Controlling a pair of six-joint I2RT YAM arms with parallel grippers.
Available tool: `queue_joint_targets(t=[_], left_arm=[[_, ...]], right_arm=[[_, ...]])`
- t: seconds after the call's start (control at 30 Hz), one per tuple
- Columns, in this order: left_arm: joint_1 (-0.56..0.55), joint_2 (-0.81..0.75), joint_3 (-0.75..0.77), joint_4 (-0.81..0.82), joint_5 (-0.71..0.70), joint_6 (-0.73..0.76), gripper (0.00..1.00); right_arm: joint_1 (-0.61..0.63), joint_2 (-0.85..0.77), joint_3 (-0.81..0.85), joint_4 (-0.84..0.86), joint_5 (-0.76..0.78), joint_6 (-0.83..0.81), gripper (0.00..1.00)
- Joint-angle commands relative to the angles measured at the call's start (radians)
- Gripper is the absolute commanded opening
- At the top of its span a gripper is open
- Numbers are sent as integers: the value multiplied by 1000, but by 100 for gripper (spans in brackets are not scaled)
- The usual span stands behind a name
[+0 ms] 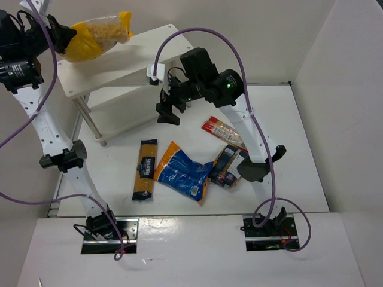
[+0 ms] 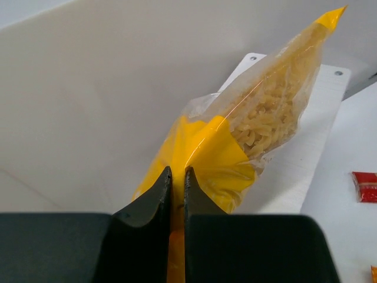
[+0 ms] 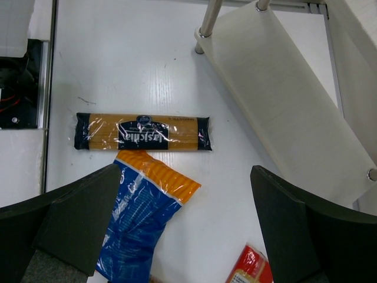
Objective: Place and organize the pasta boxes and bags onto the shelf
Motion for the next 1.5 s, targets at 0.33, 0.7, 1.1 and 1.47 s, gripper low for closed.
queue_joint_targets(t=[0.33, 0.7, 1.1, 1.47], left_arm=[[-101, -41, 34, 25, -322, -101, 0], [-187, -50, -44, -52, -427, -190, 0], [-233, -102, -197, -113, -347, -201, 0], [-251, -471, -1002, 308, -356, -227, 44]], right_arm=[[12, 4, 16, -11, -13, 16, 99], [12, 4, 16, -11, -13, 16, 99], [12, -24, -2, -11, -22, 25, 99], [12, -53, -30, -11, -22, 25, 99]])
